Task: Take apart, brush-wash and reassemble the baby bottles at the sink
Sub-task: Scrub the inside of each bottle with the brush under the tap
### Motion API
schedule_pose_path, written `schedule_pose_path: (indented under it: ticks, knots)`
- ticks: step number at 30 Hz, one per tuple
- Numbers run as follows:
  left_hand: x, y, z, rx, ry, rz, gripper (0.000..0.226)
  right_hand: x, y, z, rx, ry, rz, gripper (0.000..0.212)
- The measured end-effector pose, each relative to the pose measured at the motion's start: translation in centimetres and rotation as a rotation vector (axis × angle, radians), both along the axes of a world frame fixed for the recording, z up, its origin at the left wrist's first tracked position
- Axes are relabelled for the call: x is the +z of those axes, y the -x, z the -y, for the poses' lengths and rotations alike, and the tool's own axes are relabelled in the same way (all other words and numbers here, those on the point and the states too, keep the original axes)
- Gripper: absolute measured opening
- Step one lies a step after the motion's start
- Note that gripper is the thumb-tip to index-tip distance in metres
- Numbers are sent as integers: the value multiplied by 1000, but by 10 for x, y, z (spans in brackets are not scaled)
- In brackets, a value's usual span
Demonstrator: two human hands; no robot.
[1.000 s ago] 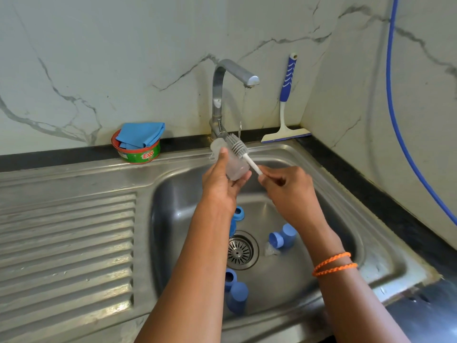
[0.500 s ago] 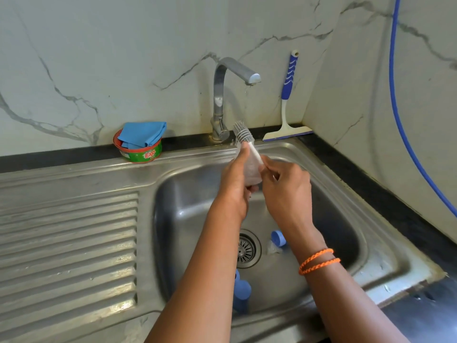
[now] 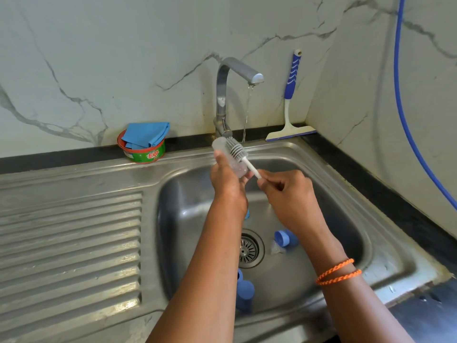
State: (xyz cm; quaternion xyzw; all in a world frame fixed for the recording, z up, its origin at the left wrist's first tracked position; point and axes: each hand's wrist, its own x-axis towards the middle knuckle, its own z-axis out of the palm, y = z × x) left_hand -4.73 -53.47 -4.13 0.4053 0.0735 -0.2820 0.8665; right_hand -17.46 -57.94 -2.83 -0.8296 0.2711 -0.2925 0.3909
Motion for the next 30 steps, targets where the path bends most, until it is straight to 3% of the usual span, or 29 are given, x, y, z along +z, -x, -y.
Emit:
schedule_pose_path:
  ticks: [5, 9, 15, 19, 23, 27, 30]
  knots:
    - [-1, -6, -3, 126, 15, -117, 49, 6, 9, 4, 34, -96, -122, 17]
    - [-9, -5, 1, 180, -209, 75, 29, 9, 14, 10, -12, -70, -110, 18]
    - [-6, -6, -5, 35, -216, 106, 22, -3, -8, -2, -93, 55, 24, 24]
    - [0, 0, -3, -41, -182, 34, 44, 1, -15, -4, -93, 57, 51, 26]
    - [0, -4, -2, 16, -88, -126, 62, 7, -3, 3, 32, -54, -27, 22]
    - [-4, -11, -7, -38, -87, -60, 85, 9, 14, 16, 55, -213, -83, 19]
    - [-5, -6, -9, -138, -145, 41, 58, 9, 16, 22, 3, -243, -63, 21]
